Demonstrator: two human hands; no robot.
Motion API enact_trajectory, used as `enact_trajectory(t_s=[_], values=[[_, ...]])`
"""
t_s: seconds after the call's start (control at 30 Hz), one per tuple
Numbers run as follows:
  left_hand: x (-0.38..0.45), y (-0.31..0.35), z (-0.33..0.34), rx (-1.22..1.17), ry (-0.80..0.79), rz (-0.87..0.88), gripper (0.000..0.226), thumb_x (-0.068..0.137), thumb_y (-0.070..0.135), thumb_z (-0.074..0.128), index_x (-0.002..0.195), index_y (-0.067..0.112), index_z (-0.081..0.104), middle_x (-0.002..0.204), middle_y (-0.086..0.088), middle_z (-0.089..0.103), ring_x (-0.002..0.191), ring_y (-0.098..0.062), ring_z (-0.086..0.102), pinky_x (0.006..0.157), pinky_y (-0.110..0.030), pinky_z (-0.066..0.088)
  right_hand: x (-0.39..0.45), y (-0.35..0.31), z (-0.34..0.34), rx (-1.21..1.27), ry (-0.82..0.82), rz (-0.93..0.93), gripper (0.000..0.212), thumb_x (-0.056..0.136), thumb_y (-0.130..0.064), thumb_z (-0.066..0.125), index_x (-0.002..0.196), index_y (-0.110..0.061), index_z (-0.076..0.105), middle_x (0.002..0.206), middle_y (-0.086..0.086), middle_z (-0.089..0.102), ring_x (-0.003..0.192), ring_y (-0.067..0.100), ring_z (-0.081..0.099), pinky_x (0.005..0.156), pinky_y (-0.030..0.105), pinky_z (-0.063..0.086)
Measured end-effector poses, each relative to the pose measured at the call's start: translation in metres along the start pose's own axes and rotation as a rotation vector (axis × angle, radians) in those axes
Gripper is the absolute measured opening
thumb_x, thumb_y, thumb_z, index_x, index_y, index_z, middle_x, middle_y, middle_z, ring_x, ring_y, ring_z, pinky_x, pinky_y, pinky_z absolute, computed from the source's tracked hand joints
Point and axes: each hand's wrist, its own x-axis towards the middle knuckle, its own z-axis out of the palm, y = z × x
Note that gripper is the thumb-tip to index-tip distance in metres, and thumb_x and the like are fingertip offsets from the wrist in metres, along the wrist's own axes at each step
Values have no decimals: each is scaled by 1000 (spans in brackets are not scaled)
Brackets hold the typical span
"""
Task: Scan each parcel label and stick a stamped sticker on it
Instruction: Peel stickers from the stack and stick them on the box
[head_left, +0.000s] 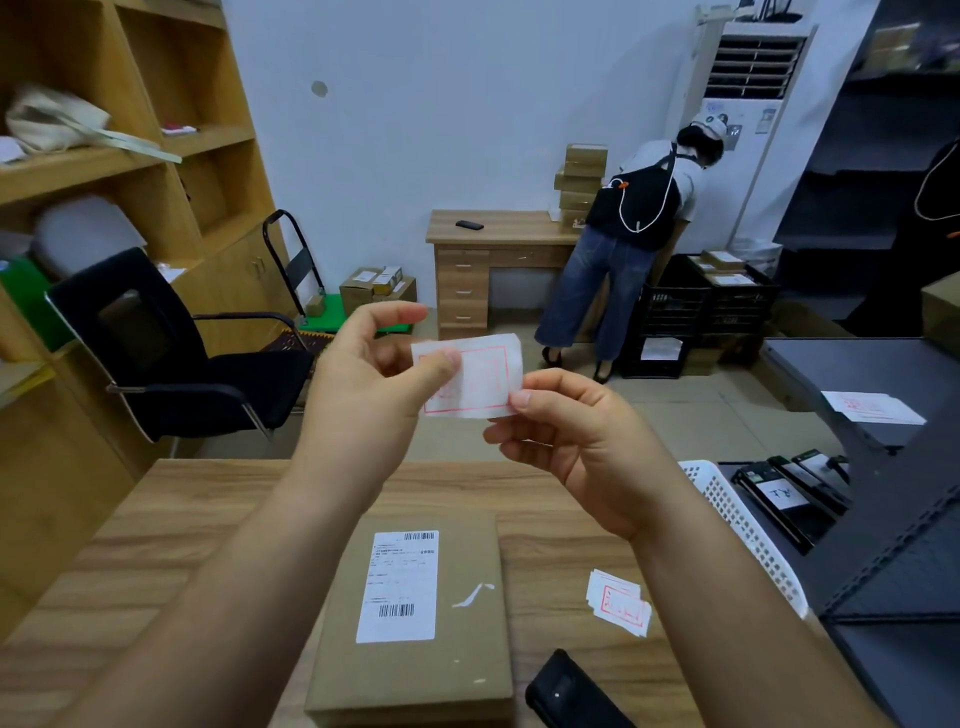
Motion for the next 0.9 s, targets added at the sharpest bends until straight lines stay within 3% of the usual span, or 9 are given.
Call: enact_trajectory(t_s=[0.07, 0.17, 0.27, 0.43, 0.5, 0.6, 0.7, 0.8, 0.9], values=[[-3, -1, -1, 223, 62, 222, 39, 84, 19, 76, 115, 33, 58, 112, 12, 66, 105, -9, 61, 89, -43, 53, -1, -1, 2, -16, 24, 7, 14, 72, -14, 73, 84, -14, 66, 78, 8, 72, 70, 22, 71, 64, 27, 55], [-4, -7, -3, 496, 56, 695, 33, 82, 24, 75, 114, 20, 69, 129, 3, 52, 123, -23, 48, 95, -51, 45, -2, -3, 2, -34, 58, -4, 16, 70, -19, 68, 85, -14, 67, 81, 8, 73, 73, 22, 71, 66, 27, 55], [-4, -12, 0, 611, -20, 861, 24, 84, 33, 72, 102, 17, 76, 125, -2, 62, 124, -27, 50, 94, -56, 40, -4, -5, 1, -21, 48, -31, 13, 72, -19, 68, 85, -15, 69, 84, 9, 73, 80, 20, 71, 67, 28, 54], [-3, -9, 1, 589, -65, 803, 25, 86, 39, 68, 101, 21, 77, 127, 4, 63, 130, -20, 49, 98, -55, 38, -6, -12, 4, -4, -3, -85, 12, 77, -19, 65, 77, -20, 77, 82, 6, 73, 82, 17, 69, 66, 26, 54], [-4, -7, 2, 539, -80, 811, 22, 86, 30, 71, 103, 18, 76, 118, 4, 68, 119, -17, 58, 93, -52, 44, -5, -14, 4, -5, -15, -89, 13, 81, -19, 63, 81, -18, 76, 86, 9, 73, 85, 18, 69, 68, 26, 54], [-7, -2, 3, 443, -113, 704, 21, 86, 22, 73, 107, 17, 76, 102, 7, 72, 98, -8, 66, 83, -39, 52, -5, -17, 3, 0, -59, -90, 19, 88, -18, 63, 101, -7, 71, 104, 19, 72, 94, 23, 68, 72, 28, 55], [-8, 3, 3, 399, -138, 595, 18, 88, 21, 73, 105, 21, 76, 98, 11, 73, 96, -4, 66, 82, -22, 53, -6, -18, 2, 35, -89, -84, 24, 83, -16, 58, 100, -5, 72, 103, 18, 73, 94, 26, 71, 72, 28, 57], [-10, 8, 5, 346, -169, 499, 15, 86, 32, 70, 101, 31, 74, 94, 19, 72, 96, 1, 65, 80, -10, 47, -6, -19, 1, 34, -90, -101, 18, 82, -12, 59, 90, -12, 75, 101, 17, 74, 91, 28, 72, 69, 28, 57], [-10, 9, 6, 291, -196, 385, 14, 83, 44, 65, 95, 42, 72, 89, 24, 72, 96, 2, 64, 82, -18, 50, -5, -19, 1, -13, -81, -111, 9, 82, -7, 66, 90, -8, 71, 101, 16, 74, 90, 29, 73, 68, 28, 57]])
